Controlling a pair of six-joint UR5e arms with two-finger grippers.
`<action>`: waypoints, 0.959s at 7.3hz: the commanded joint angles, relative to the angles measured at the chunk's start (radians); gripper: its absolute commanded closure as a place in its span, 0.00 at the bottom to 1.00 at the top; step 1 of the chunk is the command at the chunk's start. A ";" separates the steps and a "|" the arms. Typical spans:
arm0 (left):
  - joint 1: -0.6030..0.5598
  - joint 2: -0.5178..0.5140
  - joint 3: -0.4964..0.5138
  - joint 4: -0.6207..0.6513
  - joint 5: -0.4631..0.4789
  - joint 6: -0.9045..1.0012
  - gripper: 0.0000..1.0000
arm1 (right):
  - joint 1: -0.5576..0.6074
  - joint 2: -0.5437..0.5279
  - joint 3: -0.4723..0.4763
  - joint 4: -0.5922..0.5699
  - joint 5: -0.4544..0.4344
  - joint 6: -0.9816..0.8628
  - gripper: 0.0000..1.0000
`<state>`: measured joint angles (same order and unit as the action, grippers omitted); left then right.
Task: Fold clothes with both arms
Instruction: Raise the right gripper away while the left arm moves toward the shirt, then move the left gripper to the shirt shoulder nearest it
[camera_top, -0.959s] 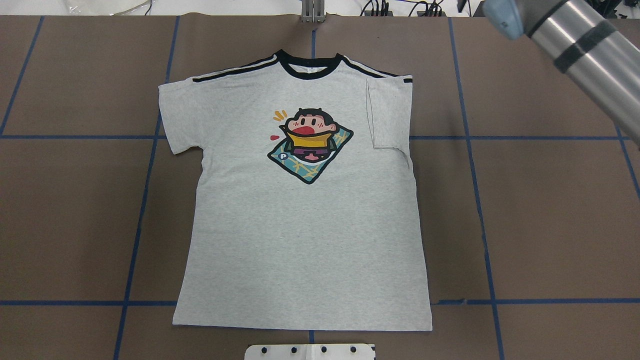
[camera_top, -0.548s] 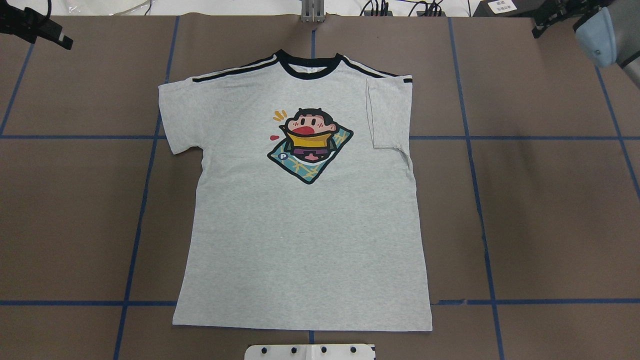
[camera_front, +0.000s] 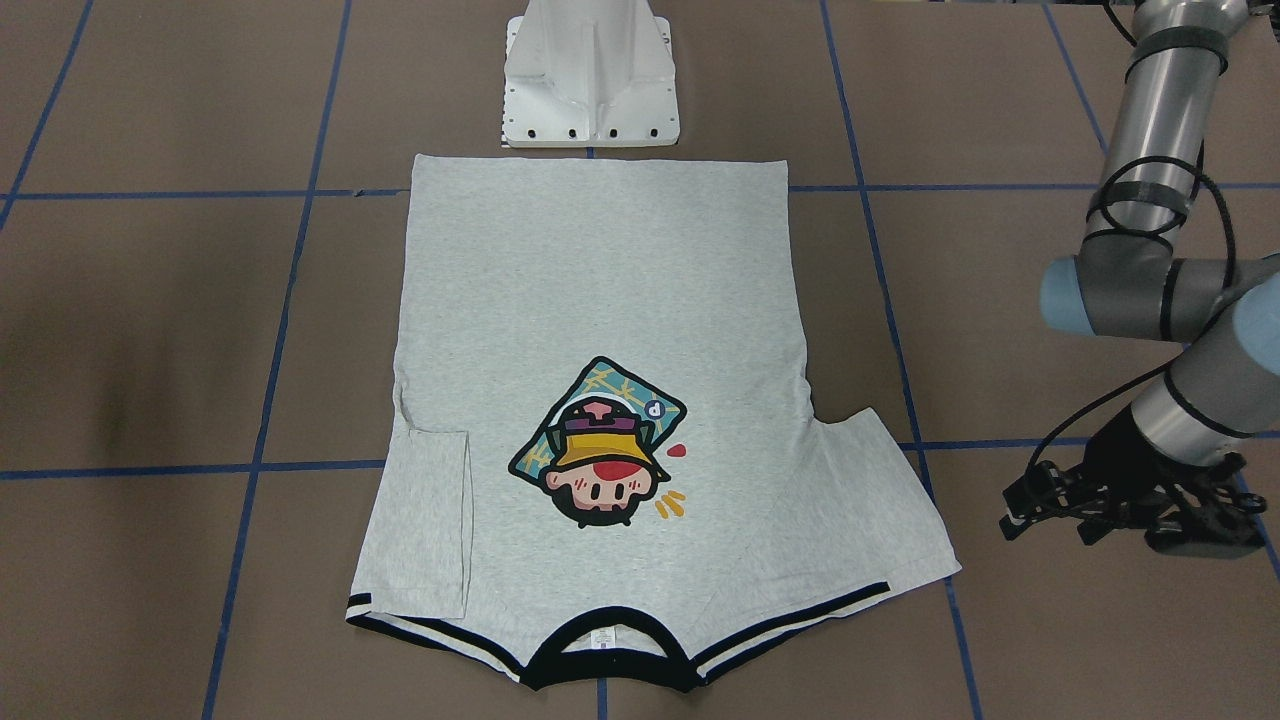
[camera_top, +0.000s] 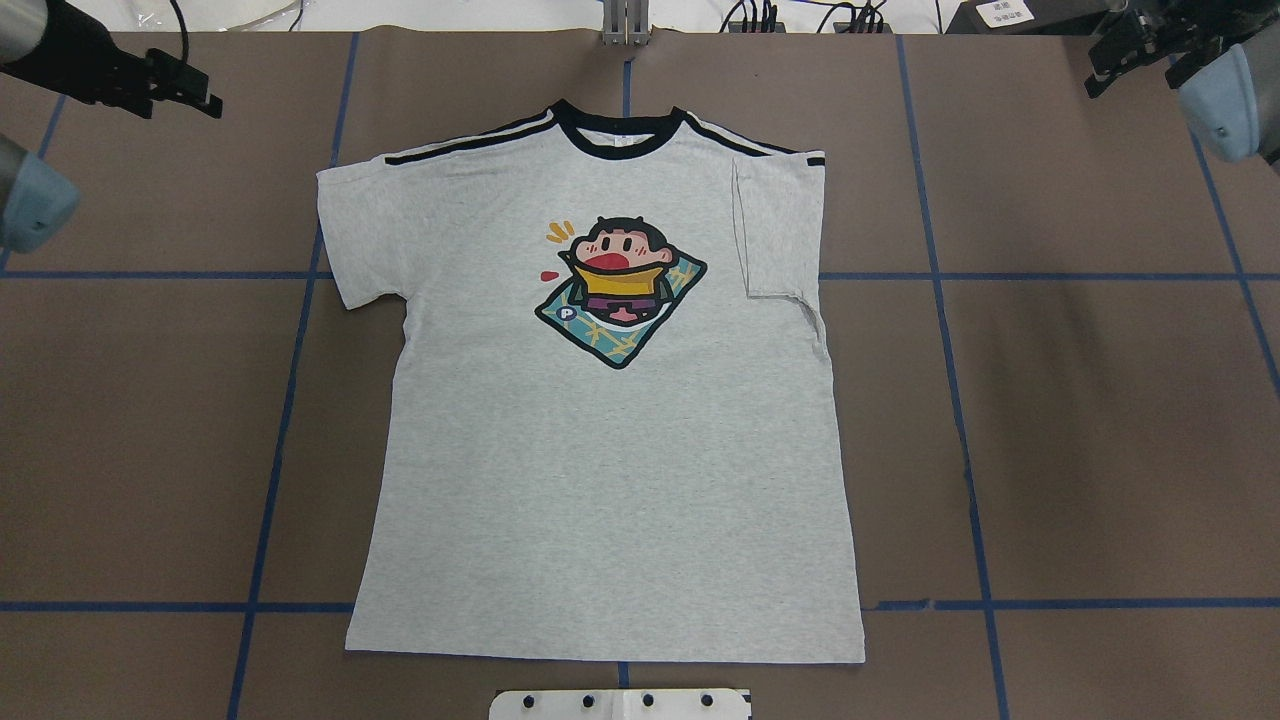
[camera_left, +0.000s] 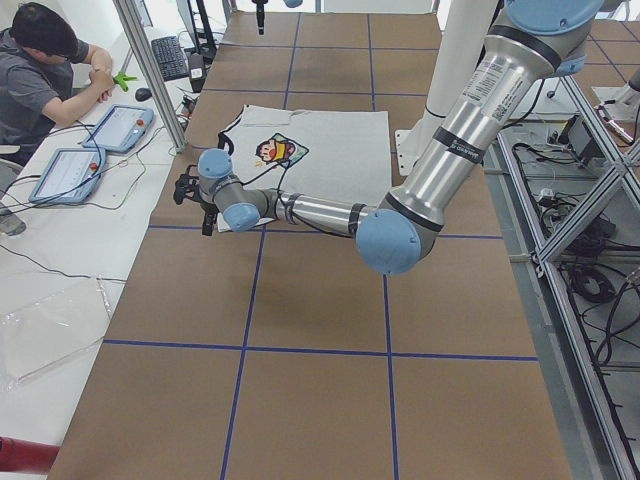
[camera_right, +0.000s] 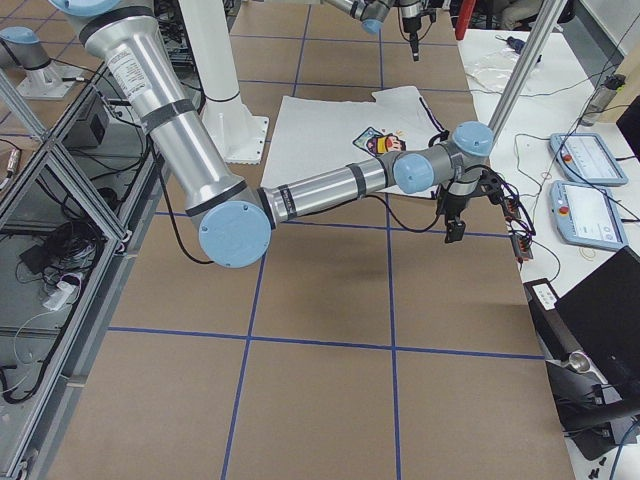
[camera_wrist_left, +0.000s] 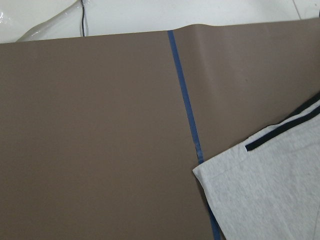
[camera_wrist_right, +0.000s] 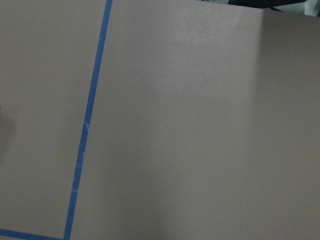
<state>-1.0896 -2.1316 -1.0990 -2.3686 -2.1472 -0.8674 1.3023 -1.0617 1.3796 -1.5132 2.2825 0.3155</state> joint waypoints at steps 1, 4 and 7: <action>0.071 -0.019 0.048 -0.087 0.053 -0.130 0.01 | -0.001 -0.003 -0.004 0.001 0.000 0.001 0.00; 0.120 -0.065 0.160 -0.181 0.130 -0.206 0.08 | -0.006 -0.003 -0.007 0.002 0.000 0.002 0.00; 0.139 -0.068 0.166 -0.181 0.130 -0.206 0.19 | -0.009 -0.003 -0.008 0.002 -0.001 0.002 0.00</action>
<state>-0.9571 -2.1995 -0.9362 -2.5498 -2.0182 -1.0739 1.2939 -1.0646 1.3725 -1.5110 2.2819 0.3175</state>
